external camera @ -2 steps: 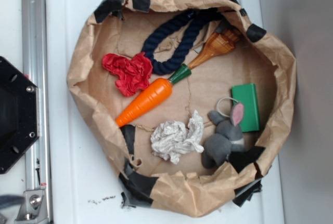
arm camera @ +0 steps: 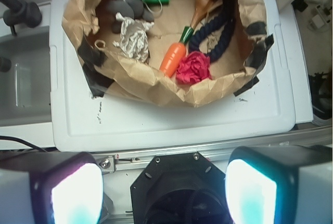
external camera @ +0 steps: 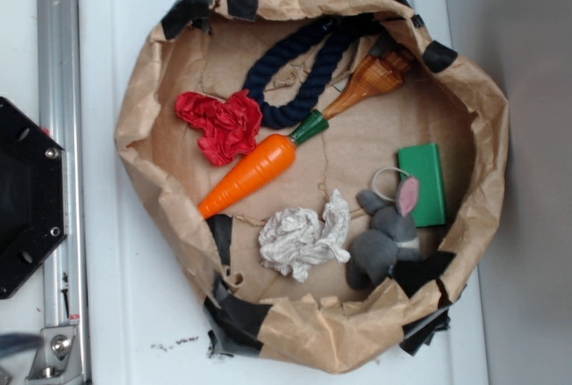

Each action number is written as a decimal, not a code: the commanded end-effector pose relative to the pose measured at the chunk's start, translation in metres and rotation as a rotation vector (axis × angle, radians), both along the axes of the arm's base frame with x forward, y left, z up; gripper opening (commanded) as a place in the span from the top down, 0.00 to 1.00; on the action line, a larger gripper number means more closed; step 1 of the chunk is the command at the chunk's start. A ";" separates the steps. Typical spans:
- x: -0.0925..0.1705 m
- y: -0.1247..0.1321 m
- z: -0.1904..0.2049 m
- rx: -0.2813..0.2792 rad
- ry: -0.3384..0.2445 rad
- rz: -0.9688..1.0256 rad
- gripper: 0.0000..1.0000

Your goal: Grab the red paper.

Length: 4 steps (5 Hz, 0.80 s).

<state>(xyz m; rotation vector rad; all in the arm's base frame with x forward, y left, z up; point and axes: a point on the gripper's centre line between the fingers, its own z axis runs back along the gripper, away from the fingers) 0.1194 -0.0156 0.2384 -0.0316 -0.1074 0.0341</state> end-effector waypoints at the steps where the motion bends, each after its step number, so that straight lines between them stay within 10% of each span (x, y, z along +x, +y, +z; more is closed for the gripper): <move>1: 0.100 0.016 -0.043 0.070 -0.013 -0.031 0.00; 2: 0.151 0.033 -0.071 0.067 -0.005 -0.179 0.00; 4: 0.136 0.047 -0.147 0.178 0.125 -0.390 0.00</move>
